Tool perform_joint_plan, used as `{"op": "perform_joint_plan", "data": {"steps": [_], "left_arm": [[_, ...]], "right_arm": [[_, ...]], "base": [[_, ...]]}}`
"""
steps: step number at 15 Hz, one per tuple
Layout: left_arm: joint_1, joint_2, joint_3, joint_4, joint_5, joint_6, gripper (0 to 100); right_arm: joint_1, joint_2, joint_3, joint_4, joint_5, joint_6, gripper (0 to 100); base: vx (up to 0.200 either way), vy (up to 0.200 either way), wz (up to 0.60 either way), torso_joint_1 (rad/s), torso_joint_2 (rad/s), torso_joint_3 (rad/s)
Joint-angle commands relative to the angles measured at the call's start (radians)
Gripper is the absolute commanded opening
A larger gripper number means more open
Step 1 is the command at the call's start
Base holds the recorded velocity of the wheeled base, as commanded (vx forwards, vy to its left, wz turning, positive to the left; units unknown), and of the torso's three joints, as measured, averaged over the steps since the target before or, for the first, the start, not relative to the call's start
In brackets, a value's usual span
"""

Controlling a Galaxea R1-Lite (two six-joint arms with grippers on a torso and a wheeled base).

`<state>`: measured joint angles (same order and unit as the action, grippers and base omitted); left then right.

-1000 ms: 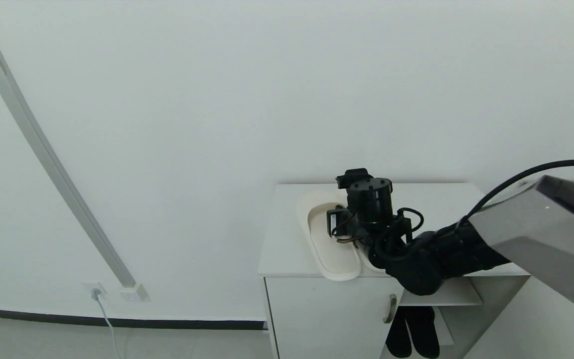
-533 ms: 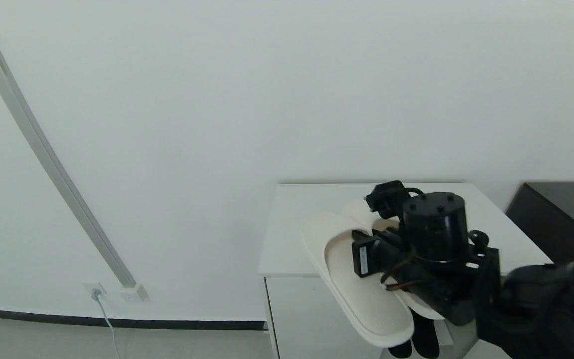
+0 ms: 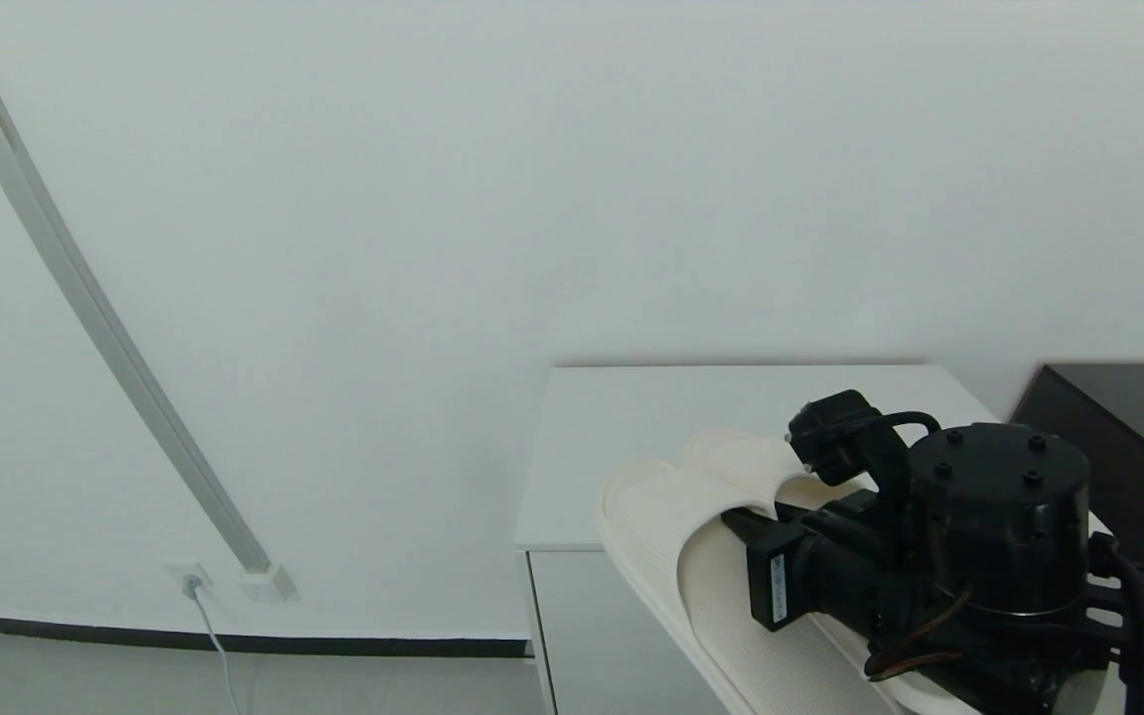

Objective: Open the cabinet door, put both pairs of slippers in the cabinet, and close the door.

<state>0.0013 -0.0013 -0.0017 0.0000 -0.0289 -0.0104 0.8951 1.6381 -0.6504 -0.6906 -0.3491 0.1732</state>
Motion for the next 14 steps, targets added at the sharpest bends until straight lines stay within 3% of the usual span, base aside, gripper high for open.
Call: {"op": "perform_joint_plan", "data": {"steps": [1, 3, 14], "left_arm": [[0.000, 0.001, 0.000, 0.000, 0.000, 0.000, 0], [0.000, 0.001, 0.000, 0.000, 0.000, 0.000, 0], [0.000, 0.001, 0.000, 0.000, 0.000, -0.002, 0]], "right_arm": [[0.001, 0.009, 0.000, -0.003, -0.002, 0.000, 0], [0.001, 0.009, 0.000, -0.003, -0.002, 0.000, 0], [0.011, 0.014, 0.008, -0.003, -0.004, -0.001, 0]], "base": [[0.000, 0.000, 0.00, 0.000, 0.00, 0.000], [0.000, 0.000, 0.00, 0.000, 0.00, 0.000], [-0.200, 0.000, 0.00, 0.003, 0.00, 0.005]]}}
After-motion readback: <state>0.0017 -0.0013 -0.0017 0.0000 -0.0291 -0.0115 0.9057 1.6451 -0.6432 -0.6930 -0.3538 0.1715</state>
